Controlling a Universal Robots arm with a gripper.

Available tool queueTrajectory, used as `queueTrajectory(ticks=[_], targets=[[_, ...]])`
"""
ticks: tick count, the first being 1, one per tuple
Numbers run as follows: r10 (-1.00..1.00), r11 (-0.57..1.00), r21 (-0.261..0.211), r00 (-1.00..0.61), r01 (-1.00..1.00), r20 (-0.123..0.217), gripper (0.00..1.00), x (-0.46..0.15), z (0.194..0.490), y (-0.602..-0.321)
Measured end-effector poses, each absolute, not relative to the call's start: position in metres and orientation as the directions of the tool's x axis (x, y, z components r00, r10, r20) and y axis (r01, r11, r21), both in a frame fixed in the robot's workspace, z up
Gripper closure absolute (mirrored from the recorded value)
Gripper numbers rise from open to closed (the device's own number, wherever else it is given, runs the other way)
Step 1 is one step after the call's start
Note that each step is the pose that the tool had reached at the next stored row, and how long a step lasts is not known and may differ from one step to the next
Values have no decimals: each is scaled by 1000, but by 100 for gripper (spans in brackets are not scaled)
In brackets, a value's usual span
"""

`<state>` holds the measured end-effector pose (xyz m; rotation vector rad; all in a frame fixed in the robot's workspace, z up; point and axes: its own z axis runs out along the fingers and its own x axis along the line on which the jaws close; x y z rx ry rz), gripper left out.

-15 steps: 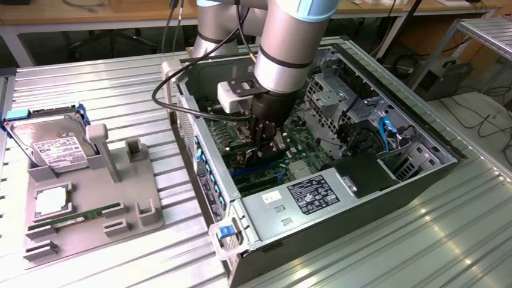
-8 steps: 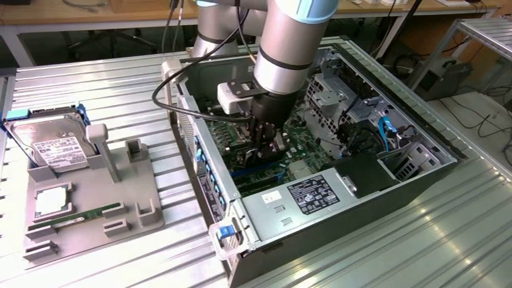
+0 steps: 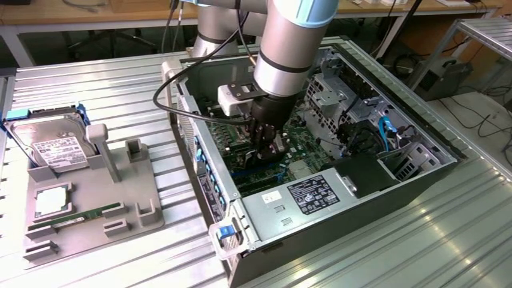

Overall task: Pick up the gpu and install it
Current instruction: 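Insert the gpu into the slot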

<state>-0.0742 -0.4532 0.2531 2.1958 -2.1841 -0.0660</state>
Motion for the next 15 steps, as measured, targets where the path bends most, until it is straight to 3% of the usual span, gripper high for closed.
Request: queueTrajectory(ticks=[2,4,6,7,15], targets=[[-1000,-5,61,5,-998,-1,74,-74,252,-453],[-1000,-5,61,5,-998,1,60,-74,253,-453],[-1000,-5,61,5,-998,1,60,-74,253,-453],[-1000,-5,61,5,-998,1,54,-74,253,-453],[-1000,-5,61,5,-998,1,54,-74,284,-453]])
